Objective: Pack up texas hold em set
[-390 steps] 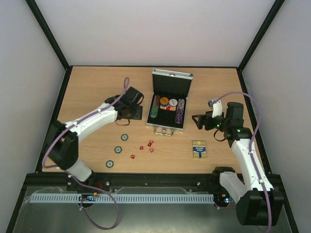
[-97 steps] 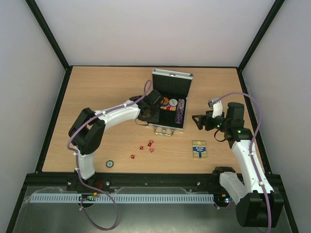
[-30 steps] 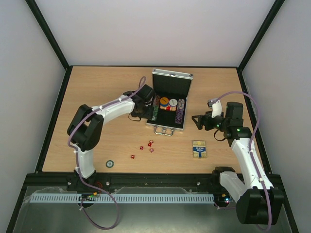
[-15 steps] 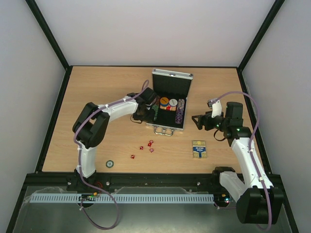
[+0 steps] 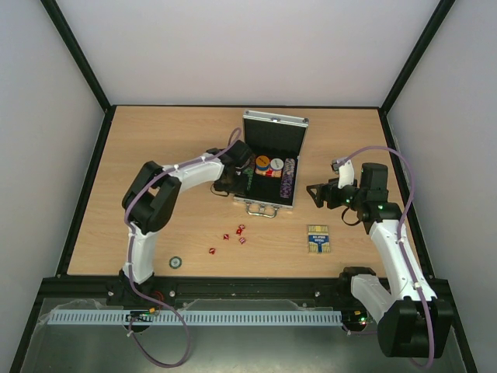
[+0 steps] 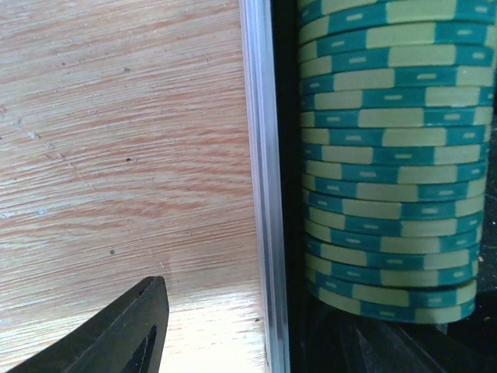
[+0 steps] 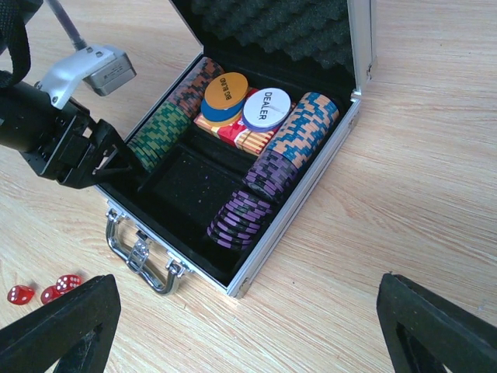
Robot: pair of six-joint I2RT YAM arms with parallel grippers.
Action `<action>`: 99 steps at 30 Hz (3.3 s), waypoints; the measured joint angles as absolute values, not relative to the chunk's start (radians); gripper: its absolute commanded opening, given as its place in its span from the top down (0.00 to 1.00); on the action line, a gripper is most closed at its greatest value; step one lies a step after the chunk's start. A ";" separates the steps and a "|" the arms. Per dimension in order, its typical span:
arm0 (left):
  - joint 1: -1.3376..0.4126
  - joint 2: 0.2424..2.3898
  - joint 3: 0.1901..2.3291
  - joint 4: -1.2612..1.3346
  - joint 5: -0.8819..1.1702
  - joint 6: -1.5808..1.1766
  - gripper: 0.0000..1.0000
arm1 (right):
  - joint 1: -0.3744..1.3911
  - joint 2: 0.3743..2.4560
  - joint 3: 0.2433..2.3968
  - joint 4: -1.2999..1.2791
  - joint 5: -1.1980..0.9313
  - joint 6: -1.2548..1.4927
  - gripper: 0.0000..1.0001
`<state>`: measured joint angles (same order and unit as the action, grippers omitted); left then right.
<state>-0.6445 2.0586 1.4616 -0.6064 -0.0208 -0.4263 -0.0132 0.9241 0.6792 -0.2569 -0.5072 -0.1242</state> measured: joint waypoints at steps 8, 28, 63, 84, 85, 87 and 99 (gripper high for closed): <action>-0.638 2.062 1.467 -0.603 -0.023 -0.429 0.40 | -0.013 0.924 0.679 -0.257 -0.505 -0.124 0.09; -0.632 1.612 1.066 -0.651 -0.019 -0.560 0.35 | -0.013 0.923 0.679 -0.257 -0.505 -0.124 0.09; -0.601 1.141 0.505 -0.886 0.090 -1.004 0.38 | -0.013 0.894 0.679 -0.263 -0.509 -0.131 0.08; -0.599 1.298 0.582 -0.839 0.154 -0.944 0.56 | -0.013 0.899 0.679 -0.263 -0.508 -0.131 0.08; -0.599 1.320 0.598 -0.833 0.153 -0.936 0.56 | -0.013 0.899 0.679 -0.263 -0.507 -0.131 0.08; -0.599 1.375 0.642 -0.814 0.144 -0.914 0.58 | -0.013 0.899 0.679 -0.263 -0.506 -0.131 0.08; -0.599 1.585 0.846 -0.689 0.083 -0.795 0.48 | -0.013 0.900 0.679 -0.263 -0.495 -0.131 0.08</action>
<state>-0.5987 1.5848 0.8459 -0.6888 0.0834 -0.7948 -0.0132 0.8997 0.6792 -0.2634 -0.4953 -0.1314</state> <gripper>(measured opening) 0.489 0.917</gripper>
